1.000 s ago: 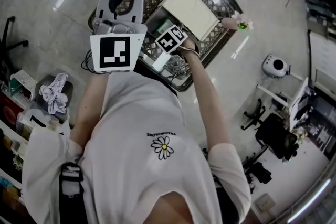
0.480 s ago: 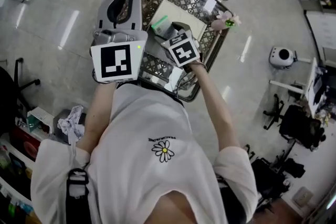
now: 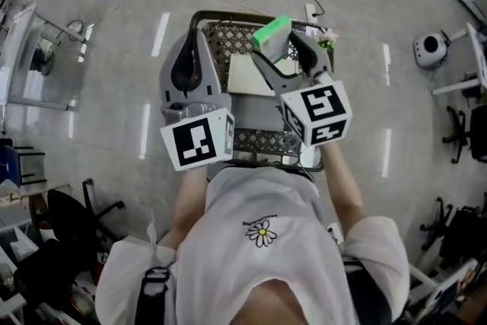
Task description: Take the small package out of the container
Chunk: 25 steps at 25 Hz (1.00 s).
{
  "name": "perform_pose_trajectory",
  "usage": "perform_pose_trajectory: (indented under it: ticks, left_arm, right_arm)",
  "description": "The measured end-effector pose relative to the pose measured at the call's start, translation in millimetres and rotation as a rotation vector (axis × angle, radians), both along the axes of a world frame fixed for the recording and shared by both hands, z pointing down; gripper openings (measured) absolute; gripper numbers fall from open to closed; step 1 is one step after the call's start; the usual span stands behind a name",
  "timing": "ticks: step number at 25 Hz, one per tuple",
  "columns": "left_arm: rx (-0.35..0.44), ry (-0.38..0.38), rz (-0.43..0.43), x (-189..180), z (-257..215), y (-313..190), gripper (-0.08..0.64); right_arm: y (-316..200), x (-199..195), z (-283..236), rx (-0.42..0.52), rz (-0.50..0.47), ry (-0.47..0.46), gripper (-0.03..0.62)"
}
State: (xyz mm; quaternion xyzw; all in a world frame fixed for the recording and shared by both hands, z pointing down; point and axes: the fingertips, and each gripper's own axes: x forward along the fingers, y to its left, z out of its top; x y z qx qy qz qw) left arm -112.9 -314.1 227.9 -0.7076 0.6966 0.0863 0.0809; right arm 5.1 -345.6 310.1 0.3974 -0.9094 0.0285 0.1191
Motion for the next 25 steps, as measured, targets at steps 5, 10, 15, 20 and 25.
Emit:
perform_pose_trajectory:
  ticks: [5, 10, 15, 20, 25]
  left_arm:
    - [0.021, -0.057, 0.046, 34.7, -8.4, 0.0, 0.025]
    - [0.031, -0.071, 0.109, 68.3, -9.0, 10.3, 0.025]
    - [0.037, -0.084, 0.145, 90.5, -8.6, 16.1, 0.025]
    - [0.037, -0.090, 0.164, 99.8, -10.0, 20.1, 0.025]
    - [0.027, -0.081, 0.165, 104.1, -9.4, 21.9, 0.025]
  right_arm:
    - [17.4, 48.8, -54.1, 0.137, 0.121, -0.098, 0.318]
    - [45.0, 102.2, -63.8, 0.211, 0.277, -0.167, 0.318]
    - [62.1, 130.5, -65.8, 0.256, 0.360, -0.188, 0.318]
    - [69.3, 136.2, -62.1, 0.271, 0.398, -0.194, 0.318]
    - [68.9, 133.6, -54.8, 0.272, 0.407, -0.158, 0.318]
